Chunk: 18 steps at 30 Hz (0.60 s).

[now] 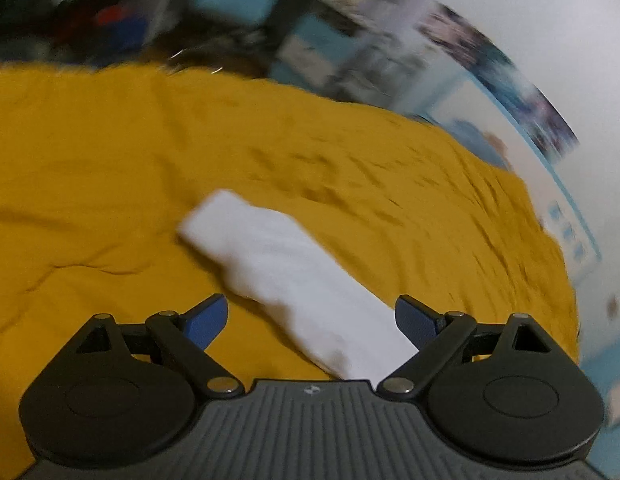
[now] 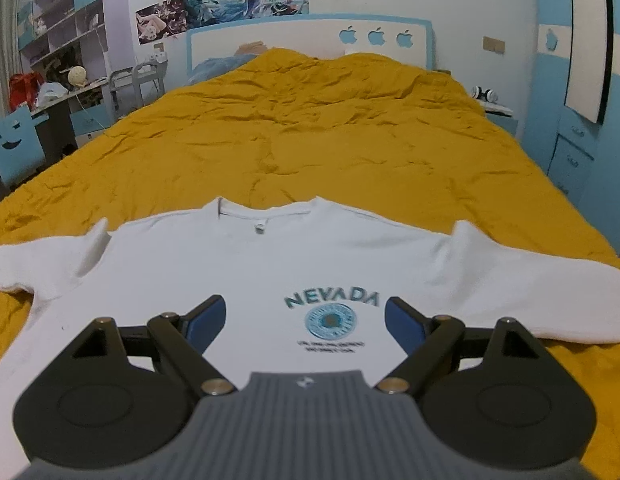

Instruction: Fold small clothes

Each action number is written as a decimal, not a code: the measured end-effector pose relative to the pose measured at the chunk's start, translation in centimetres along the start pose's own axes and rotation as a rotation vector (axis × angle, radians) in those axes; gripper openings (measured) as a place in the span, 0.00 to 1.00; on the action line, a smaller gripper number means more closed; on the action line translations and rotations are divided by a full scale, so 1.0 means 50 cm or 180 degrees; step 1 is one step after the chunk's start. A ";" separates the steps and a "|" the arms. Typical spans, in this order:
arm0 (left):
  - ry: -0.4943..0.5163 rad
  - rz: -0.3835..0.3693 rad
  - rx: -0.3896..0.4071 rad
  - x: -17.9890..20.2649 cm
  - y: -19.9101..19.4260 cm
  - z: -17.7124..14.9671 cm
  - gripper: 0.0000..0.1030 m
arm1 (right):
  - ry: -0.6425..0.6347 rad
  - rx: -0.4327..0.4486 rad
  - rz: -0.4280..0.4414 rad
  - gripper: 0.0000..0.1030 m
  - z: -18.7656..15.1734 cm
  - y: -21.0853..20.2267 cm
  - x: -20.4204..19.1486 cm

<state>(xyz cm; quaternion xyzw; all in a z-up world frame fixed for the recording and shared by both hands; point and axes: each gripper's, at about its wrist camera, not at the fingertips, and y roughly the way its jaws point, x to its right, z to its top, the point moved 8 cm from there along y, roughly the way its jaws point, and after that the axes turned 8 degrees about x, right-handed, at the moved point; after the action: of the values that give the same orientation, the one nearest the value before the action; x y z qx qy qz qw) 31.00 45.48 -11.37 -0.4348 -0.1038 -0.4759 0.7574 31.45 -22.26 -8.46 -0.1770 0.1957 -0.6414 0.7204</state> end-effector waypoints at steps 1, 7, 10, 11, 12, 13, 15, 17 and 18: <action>-0.0229 0.0018 -0.0047 -0.029 0.014 0.007 1.00 | -0.0012 -0.0013 0.0001 0.80 -0.001 0.009 -0.007; -0.0957 0.0070 -0.0130 -0.118 0.098 0.003 1.00 | -0.0042 -0.0079 0.0128 0.80 -0.012 0.036 -0.065; -0.1028 0.0124 -0.0081 -0.128 0.128 0.010 0.92 | -0.0125 -0.0066 0.0191 0.80 -0.010 0.041 -0.087; -0.1047 0.0128 -0.0055 -0.127 0.132 0.014 0.79 | -0.0144 -0.0062 0.0191 0.80 -0.011 0.041 -0.090; -0.1035 0.0133 -0.0049 -0.128 0.138 0.022 0.69 | -0.0149 -0.0064 0.0182 0.80 -0.014 0.040 -0.089; -0.1009 0.0150 -0.0057 -0.127 0.143 0.027 0.43 | -0.0140 -0.0079 0.0170 0.80 -0.016 0.043 -0.089; -0.0976 0.0139 -0.0068 -0.118 0.147 0.034 0.16 | -0.0098 -0.0116 0.0154 0.80 -0.023 0.047 -0.086; -0.0853 0.0070 0.0073 -0.096 0.132 0.049 0.07 | -0.0059 -0.0152 0.0150 0.80 -0.030 0.050 -0.085; -0.0690 0.0026 0.0187 -0.069 0.115 0.055 0.07 | -0.0048 -0.0164 0.0155 0.80 -0.033 0.049 -0.084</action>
<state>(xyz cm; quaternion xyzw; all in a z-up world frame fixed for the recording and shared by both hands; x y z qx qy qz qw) 34.55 50.71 -14.93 -0.4617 -0.1972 -0.4197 0.7562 32.30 -17.80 -10.88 -0.1956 0.2110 -0.6170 0.7324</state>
